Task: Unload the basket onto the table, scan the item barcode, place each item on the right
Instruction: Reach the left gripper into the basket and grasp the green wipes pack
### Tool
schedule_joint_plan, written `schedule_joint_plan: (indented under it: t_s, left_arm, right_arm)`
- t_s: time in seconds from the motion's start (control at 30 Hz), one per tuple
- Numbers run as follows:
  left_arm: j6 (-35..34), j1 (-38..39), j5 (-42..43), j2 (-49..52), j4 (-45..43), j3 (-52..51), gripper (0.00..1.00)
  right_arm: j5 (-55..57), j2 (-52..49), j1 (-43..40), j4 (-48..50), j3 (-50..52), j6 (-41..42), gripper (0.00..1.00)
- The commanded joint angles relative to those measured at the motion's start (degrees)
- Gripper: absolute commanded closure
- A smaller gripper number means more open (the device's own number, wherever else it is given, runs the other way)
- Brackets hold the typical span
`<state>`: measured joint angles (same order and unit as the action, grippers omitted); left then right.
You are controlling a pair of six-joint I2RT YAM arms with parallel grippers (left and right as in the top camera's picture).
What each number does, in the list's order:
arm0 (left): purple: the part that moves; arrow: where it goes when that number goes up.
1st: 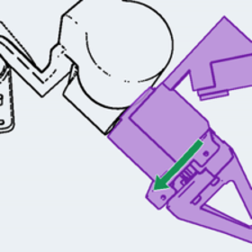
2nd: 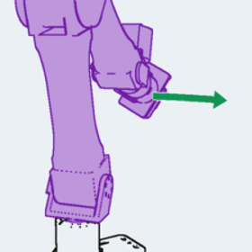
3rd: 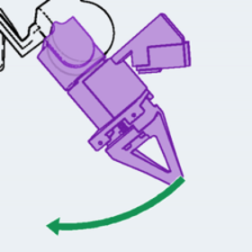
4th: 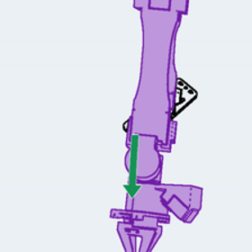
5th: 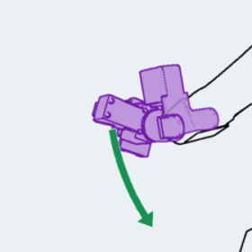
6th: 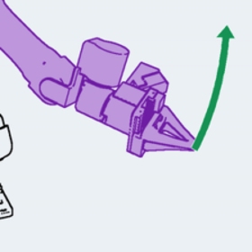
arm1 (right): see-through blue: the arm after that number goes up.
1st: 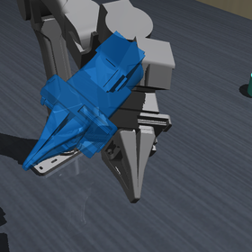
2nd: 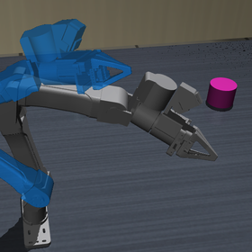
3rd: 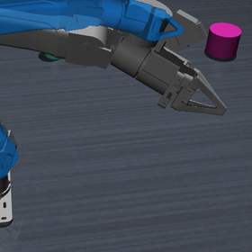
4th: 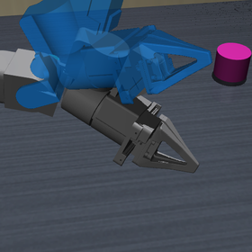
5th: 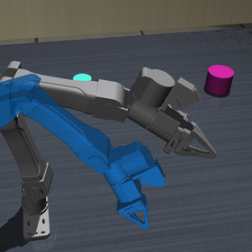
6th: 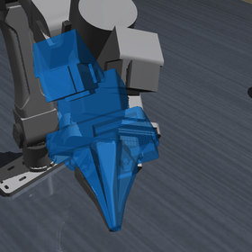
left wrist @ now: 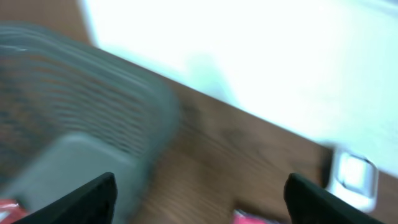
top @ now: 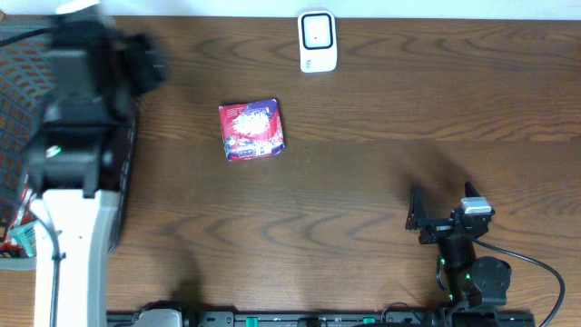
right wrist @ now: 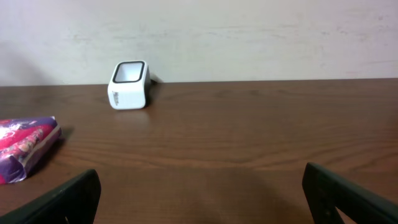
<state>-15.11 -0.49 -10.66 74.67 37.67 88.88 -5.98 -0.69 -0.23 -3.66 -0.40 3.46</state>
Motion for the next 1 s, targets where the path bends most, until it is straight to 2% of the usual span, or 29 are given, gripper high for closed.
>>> schedule_joint_plan:
  t_s: [0.0,0.13,0.33,0.53,0.7,0.97]
  left_arm:
    - [-2.4,-11.5,-2.1,-0.1,1.0,0.0,0.01]
    - [-14.3,-23.0,-2.1,1.4,7.2,-0.1,0.02]
    - [-22.7,-31.4,-2.0,6.9,13.1,-0.7,0.02]
    - [-29.0,-33.1,-3.6,15.5,19.4,-0.9,0.02]
    - [-40.4,-33.1,-15.2,22.4,24.2,-1.4,0.02]
    - [-41.6,-33.4,-17.1,30.9,24.5,-1.4,0.02]
  right_arm:
    - [-0.4,0.3,0.4,-0.2,0.0,0.3,0.01]
    - [-0.4,0.3,0.4,-0.2,0.0,0.3,0.01]
    - [-0.4,0.3,0.4,-0.2,0.0,0.3,0.01]
    - [-0.4,0.3,0.4,-0.2,0.0,0.3,0.01]
    - [-0.4,0.3,0.4,-0.2,0.0,0.3,0.01]
    - [-0.4,0.3,0.4,-0.2,0.0,0.3,0.01]
